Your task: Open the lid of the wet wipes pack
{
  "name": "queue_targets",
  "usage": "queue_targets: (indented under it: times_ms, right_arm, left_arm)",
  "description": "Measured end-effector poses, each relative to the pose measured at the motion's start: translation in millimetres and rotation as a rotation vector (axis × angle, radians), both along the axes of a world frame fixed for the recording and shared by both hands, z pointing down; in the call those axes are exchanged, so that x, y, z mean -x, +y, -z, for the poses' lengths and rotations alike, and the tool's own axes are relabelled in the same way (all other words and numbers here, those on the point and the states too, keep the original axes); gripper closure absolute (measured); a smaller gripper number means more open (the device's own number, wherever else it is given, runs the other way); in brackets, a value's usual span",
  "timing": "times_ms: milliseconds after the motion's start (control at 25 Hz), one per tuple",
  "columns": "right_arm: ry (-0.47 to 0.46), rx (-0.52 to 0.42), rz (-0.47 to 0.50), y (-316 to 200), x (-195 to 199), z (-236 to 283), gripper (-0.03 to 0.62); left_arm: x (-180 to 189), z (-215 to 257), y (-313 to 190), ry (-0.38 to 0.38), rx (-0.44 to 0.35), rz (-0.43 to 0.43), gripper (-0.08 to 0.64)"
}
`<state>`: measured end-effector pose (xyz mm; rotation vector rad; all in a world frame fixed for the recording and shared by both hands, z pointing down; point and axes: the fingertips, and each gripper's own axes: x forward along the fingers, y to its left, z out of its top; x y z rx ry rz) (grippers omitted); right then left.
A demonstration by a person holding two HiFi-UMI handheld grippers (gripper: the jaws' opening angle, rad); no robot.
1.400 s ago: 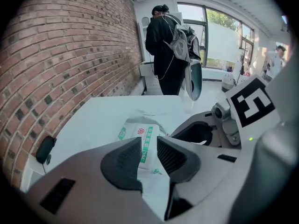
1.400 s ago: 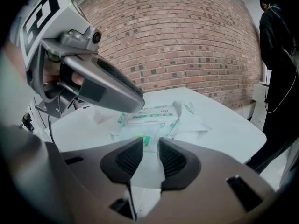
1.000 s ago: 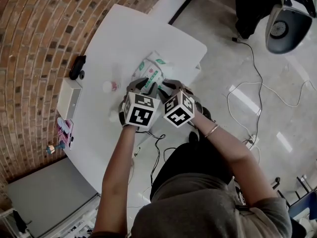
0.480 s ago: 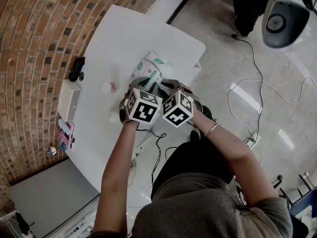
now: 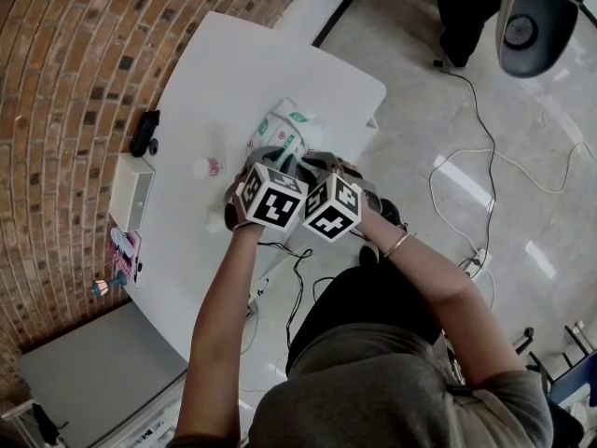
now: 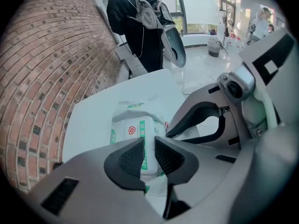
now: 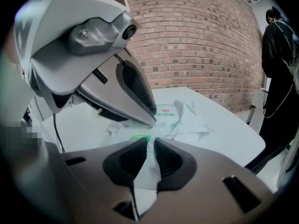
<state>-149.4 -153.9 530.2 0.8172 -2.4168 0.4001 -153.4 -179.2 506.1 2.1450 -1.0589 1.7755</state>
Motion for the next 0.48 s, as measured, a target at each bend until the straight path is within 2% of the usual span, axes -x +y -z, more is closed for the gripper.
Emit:
queue_targets:
  times_ms: [240,480]
  right_arm:
    - [0.031,-0.02,-0.011,-1.1,-1.6,-2.0,0.537]
    - [0.045,-0.024,-0.002,-0.5,-0.5,-3.0,0.542]
  left_arm:
    - [-0.3,3.9,-1.3,0.078,0.037,0.032,0.494]
    - [1.4,4.9,-0.2,0.124,0.071,0.055,0.499]
